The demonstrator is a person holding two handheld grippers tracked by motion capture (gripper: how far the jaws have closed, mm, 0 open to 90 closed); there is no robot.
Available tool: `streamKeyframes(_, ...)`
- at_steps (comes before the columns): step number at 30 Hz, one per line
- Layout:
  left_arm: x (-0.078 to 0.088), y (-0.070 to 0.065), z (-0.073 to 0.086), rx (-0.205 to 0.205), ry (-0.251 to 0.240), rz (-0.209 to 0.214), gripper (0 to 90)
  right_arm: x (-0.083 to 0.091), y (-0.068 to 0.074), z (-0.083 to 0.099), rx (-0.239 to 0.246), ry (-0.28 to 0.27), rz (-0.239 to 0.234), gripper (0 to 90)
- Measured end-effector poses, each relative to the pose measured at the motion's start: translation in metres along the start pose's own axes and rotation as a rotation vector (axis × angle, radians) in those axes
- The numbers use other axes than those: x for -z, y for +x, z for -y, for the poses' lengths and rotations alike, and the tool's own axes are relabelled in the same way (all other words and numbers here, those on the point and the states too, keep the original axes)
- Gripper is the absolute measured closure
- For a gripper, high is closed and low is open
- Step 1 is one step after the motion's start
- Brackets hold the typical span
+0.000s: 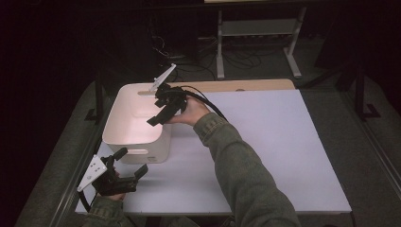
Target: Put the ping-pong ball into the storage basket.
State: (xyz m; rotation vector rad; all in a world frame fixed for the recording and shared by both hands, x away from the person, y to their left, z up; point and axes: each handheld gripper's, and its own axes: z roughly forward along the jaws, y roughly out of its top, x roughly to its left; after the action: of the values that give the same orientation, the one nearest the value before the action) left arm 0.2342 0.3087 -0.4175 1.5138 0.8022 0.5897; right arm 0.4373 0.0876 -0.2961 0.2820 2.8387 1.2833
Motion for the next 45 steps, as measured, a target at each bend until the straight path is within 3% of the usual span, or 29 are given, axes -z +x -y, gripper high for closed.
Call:
streamKeyframes(6,0.000,0.000,0.000,-0.002,0.003,0.003,0.0,0.011,-0.003,0.006,-0.001,-0.024,0.041,12.5)
streamKeyframes(15,-0.002,0.000,0.000,-0.002,0.006,0.005,0.0,0.026,-0.011,0.023,-0.038,-0.056,0.102,0.0)
streamKeyframes(29,-0.003,-0.001,0.000,-0.002,0.011,0.008,0.0,0.052,-0.017,0.049,-0.087,-0.121,0.168,0.0)
streamKeyframes(45,-0.004,-0.001,0.001,-0.001,0.014,0.006,0.0,0.068,-0.020,0.077,-0.131,-0.167,0.191,0.0)
